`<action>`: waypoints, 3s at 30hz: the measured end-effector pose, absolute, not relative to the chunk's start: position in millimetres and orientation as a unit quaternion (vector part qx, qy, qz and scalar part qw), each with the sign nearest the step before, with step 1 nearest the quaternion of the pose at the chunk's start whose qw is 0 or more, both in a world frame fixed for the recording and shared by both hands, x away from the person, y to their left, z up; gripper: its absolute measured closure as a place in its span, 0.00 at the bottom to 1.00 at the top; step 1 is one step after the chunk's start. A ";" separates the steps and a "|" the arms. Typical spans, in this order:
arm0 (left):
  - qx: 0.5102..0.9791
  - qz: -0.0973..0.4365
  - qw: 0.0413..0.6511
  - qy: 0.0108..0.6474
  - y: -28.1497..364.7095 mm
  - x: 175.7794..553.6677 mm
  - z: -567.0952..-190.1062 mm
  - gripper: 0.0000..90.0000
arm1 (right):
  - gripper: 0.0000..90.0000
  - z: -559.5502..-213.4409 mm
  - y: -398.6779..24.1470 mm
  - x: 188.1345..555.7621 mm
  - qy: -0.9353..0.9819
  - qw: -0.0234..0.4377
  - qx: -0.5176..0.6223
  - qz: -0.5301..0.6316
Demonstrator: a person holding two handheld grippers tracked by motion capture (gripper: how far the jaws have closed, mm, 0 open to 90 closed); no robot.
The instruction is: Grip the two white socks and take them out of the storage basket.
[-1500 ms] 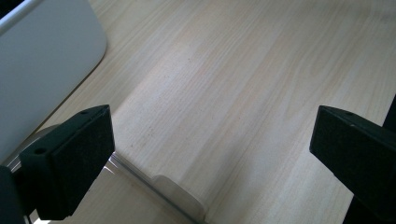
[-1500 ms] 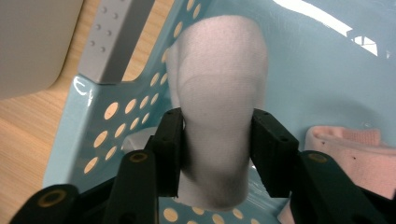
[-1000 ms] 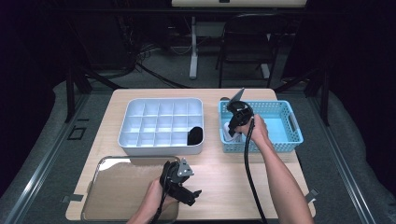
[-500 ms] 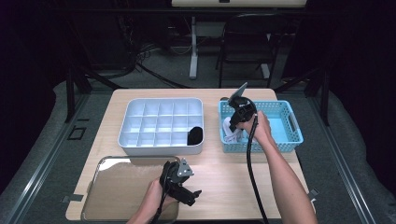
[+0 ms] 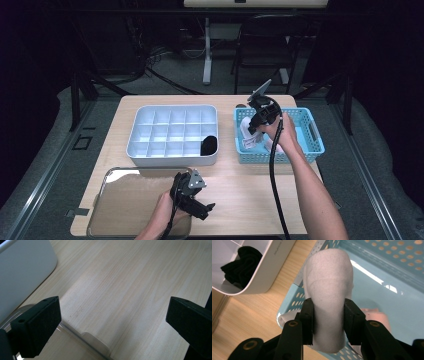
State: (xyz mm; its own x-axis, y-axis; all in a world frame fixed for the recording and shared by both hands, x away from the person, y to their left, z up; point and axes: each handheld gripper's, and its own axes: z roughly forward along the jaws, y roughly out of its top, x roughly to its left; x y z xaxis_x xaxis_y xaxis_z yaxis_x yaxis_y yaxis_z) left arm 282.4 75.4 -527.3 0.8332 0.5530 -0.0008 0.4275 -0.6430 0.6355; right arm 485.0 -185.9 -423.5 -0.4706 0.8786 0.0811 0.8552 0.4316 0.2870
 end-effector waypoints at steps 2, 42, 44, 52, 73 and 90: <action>0.902 0.096 0.323 0.271 75.1 282.3 -527.7 0.00 | 0.72 -416.4 -186.8 481.2 0.847 0.043 0.508 0.146; 0.898 0.106 0.322 0.280 77.4 283.3 -529.5 0.00 | 0.72 -405.9 -164.9 369.3 0.890 0.037 0.412 0.194; 0.898 0.107 0.322 0.280 77.4 283.4 -529.7 0.00 | 0.72 -411.4 -163.4 365.4 0.889 0.034 0.410 0.200; 0.897 0.109 0.323 0.281 77.3 283.6 -530.2 0.00 | 0.72 -436.2 -159.3 354.3 0.887 0.008 0.411 0.209; 0.900 0.105 0.317 0.279 75.3 282.8 -534.3 0.00 | 0.68 -513.7 -144.5 338.3 0.886 -0.015 0.428 0.179; 0.905 0.092 0.330 0.254 45.0 275.1 -536.1 0.04 | 0.60 -498.2 -179.1 325.6 0.865 -0.019 0.429 0.259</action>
